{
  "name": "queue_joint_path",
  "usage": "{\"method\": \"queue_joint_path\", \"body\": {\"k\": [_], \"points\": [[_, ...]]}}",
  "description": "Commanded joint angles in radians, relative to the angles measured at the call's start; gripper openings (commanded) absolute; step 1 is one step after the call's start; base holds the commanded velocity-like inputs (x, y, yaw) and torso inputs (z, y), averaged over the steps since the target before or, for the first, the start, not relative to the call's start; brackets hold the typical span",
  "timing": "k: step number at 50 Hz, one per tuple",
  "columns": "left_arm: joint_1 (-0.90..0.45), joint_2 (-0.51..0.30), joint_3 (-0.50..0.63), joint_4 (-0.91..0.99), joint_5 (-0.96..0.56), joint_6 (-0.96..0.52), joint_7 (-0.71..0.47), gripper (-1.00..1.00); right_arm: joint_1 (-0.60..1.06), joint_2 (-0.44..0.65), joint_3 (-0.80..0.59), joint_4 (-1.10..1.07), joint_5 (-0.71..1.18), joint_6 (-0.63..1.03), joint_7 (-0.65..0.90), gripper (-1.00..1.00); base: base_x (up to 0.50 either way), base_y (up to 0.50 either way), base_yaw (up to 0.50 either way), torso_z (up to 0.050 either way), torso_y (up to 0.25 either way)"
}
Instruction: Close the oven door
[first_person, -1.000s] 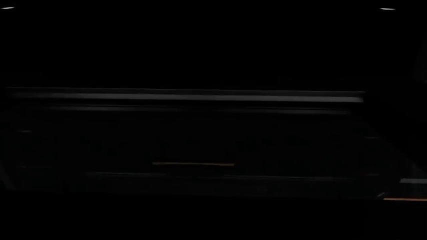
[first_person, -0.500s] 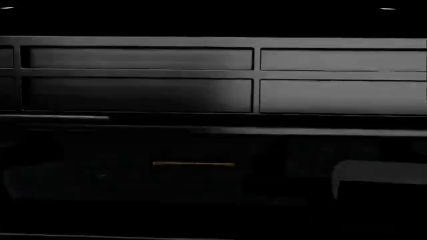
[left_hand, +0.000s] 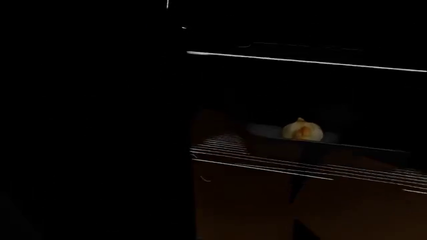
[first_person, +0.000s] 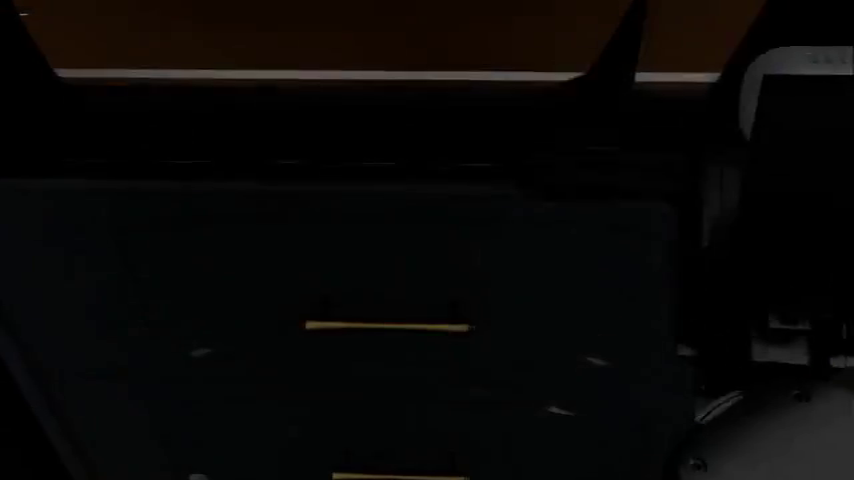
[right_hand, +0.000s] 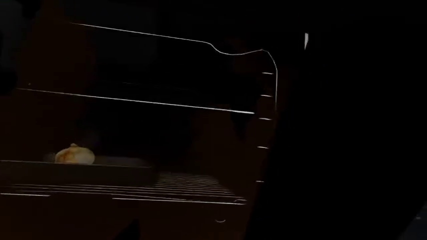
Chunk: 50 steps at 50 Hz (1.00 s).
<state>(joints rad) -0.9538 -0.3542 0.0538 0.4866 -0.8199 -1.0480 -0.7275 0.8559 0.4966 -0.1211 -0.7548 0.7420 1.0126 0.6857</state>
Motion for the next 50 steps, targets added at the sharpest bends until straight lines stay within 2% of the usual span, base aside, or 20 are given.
{"method": "queue_joint_path", "body": {"k": [1,2,6,11,16,24,25,31,33,35,36,39,41,42,47,50], "points": [[-0.258,0.026,0.096,-0.218,0.092,0.004,0.016,1.0,0.274,-0.011,-0.021,0.186,0.037,0.122,-0.017,1.0,0.0,0.0,0.0,0.0,0.0],[-0.28,0.021,0.138,-0.261,0.144,0.038,0.021,1.0,0.301,-0.029,-0.002,0.241,0.059,0.131,-0.031,1.0,0.0,0.0,0.0,0.0,0.0],[-0.335,0.029,0.177,-0.374,0.183,0.075,0.06,1.0,0.371,-0.03,-0.057,0.338,0.007,0.099,-0.068,1.0,0.0,0.0,0.0,0.0,0.0],[-0.434,0.073,0.148,-0.552,0.163,0.077,0.102,1.0,0.484,-0.053,-0.111,0.524,-0.047,0.052,-0.131,1.0,0.0,0.0,0.0,0.0,0.0],[-0.58,0.109,0.263,-0.817,0.302,0.206,0.156,1.0,0.604,-0.082,-0.207,0.714,-0.138,-0.009,-0.184,1.0,0.0,0.0,0.0,0.0,0.0],[-0.72,0.173,0.331,-1.132,0.396,0.375,0.228,1.0,0.771,-0.14,-0.277,1.023,-0.221,-0.114,-0.276,1.0,0.0,0.0,0.0,0.0,0.0],[-0.741,0.186,0.373,-1.199,0.442,0.427,0.238,1.0,0.792,-0.158,-0.291,1.098,-0.239,-0.149,-0.296,1.0,0.0,0.0,0.0,0.0,0.0],[-0.947,0.313,0.411,-1.79,0.52,0.723,0.337,1.0,0.919,-0.264,-0.365,1.566,-0.349,-0.369,-0.378,1.0,0.0,0.0,0.0,0.0,0.0],[-0.948,0.324,0.404,-1.795,0.544,0.707,0.333,1.0,0.958,-0.301,-0.364,1.724,-0.36,-0.426,-0.401,1.0,0.0,0.0,0.0,0.0,0.0],[-0.943,0.34,0.398,-1.795,0.582,0.68,0.327,1.0,1.049,-0.37,-0.383,2.006,-0.411,-0.589,-0.397,1.0,0.0,0.0,0.0,0.0,0.0],[-0.942,0.344,0.391,-1.795,0.599,0.659,0.332,1.0,1.061,-0.38,-0.359,2.063,-0.408,-0.601,-0.406,1.0,0.0,0.0,0.0,0.0,0.0],[-0.927,0.353,0.411,-1.795,0.638,0.612,0.41,1.0,1.06,-0.399,-0.33,2.063,-0.477,-0.559,-0.409,1.0,0.0,0.0,0.0,0.0,0.0],[-0.923,0.352,0.404,-1.795,0.674,0.588,0.414,1.0,1.064,-0.405,-0.3,2.063,-0.526,-0.517,-0.405,1.0,0.0,0.0,0.0,0.0,0.0],[-0.922,0.353,0.395,-1.795,0.666,0.589,0.459,1.0,1.066,-0.398,-0.243,2.063,-0.516,-0.533,-0.403,1.0,0.01,0.0,0.0,0.0,0.0],[-0.925,0.352,0.34,-1.795,0.699,0.542,0.425,1.0,1.05,-0.403,-0.154,2.064,-0.625,-0.47,-0.392,1.0,0.01,0.0,0.0,0.0,0.0],[-0.921,0.354,0.414,-1.795,0.632,0.524,0.406,1.0,1.058,-0.403,-0.095,2.064,-0.659,-0.452,-0.385,1.0,0.01,0.0,0.0,0.0,-0.007]]}}
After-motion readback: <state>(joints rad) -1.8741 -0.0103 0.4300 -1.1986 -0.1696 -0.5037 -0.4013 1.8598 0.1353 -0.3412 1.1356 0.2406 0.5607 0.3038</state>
